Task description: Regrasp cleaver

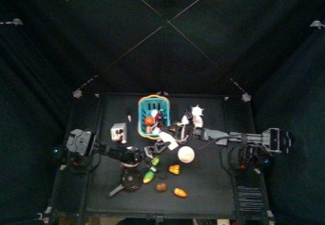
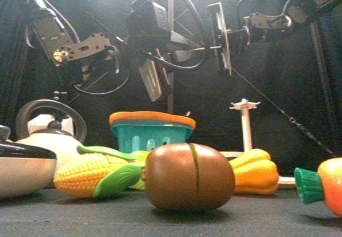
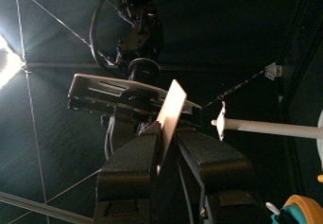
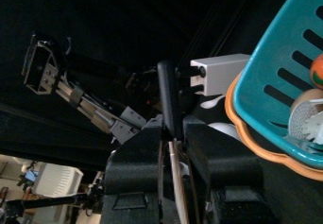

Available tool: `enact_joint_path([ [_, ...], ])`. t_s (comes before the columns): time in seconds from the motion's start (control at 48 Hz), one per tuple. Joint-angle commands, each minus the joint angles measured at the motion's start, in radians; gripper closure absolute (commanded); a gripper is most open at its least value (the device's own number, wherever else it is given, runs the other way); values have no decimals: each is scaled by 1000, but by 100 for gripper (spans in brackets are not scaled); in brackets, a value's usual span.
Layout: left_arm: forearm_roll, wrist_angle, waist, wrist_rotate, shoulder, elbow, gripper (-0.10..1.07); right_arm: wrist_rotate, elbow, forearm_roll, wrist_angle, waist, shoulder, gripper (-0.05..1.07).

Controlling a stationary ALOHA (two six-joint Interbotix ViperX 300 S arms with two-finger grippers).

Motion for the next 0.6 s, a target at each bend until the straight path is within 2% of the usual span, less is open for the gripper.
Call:
enact_joint_path([
  [0.0,-2,-2,8,3,-9,-15,50,-5,-20,-5,-14,5,-11,67],
  [0.146,-3,-2,8,20,-9,-14,57,-8,-18,-23,-38,3,-3,61],
  [0.292,-5,-2,6,29,-11,-8,58,-9,-14,-43,-48,3,-3,48],
  [0.583,-5,-2,0,21,-23,0,58,-8,21,-150,-48,5,-38,8],
])
